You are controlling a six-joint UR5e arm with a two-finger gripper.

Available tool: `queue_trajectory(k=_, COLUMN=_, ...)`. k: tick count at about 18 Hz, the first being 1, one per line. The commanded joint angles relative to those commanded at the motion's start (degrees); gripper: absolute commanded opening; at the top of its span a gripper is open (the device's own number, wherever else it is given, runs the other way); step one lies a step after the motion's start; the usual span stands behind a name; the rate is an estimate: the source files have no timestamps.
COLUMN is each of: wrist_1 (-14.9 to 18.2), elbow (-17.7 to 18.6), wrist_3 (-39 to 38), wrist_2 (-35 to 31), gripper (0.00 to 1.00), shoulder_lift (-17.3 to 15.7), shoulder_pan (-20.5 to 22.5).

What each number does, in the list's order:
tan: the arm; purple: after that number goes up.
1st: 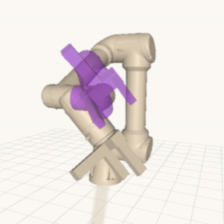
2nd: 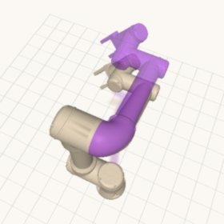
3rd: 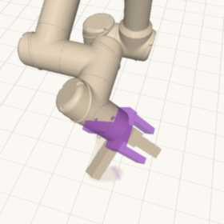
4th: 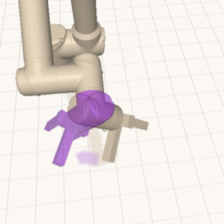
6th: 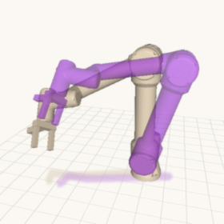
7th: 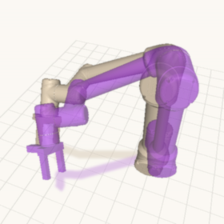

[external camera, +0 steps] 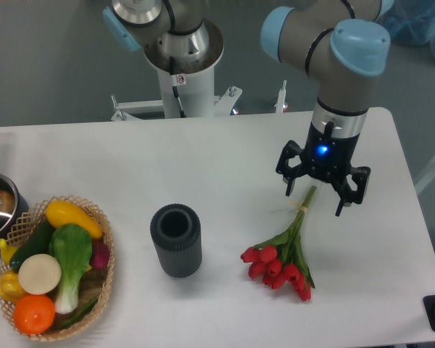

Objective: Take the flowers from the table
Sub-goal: 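Hover the open gripper above the red tulip stems, adjusting slightly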

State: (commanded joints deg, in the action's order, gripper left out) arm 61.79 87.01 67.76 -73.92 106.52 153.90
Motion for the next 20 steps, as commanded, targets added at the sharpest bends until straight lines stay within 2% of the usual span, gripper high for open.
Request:
queue_trajectory(k=3, wrist_1=-1.22, elbow=0.79, wrist_3=-0.26, wrist_2=-0.09, gripper=1.0, shoulder_lift=-0.17, shoulder_pan=-0.44)
queue_trajectory(k=8, wrist_1=-1.23, elbow=0.79, wrist_3=-0.44, wrist_2=0.17, gripper=1.0, shoulder_lift=-0.26, shoulder_pan=-0.44)
queue_trajectory(k=12, wrist_1=-1.93, elbow=0.88, wrist_3=-8.07, wrist_2=6.49, gripper=1.0, shoulder_lift=-0.18, shoulder_pan=0.0)
queue_trajectory(k=16, wrist_1=-5.27, elbow=0.88, wrist_3=-9.67, wrist_2=7.38, gripper=1.0, shoulder_lift=-0.09, shoulder_pan=-0.44)
queue_trajectory(k=18, wrist_1=-8.59, elbow=2.01, wrist_3=-9.14, wrist_2=7.29, gripper=1.0, shoulder_lift=0.09, shoulder_pan=-0.53)
queue_trajectory(k=20, wrist_1=-12.99, elbow=4.65, wrist_3=-9.31, wrist_2=6.86, gripper=1.0, shoulder_lift=-0.09, shoulder_pan=-0.53)
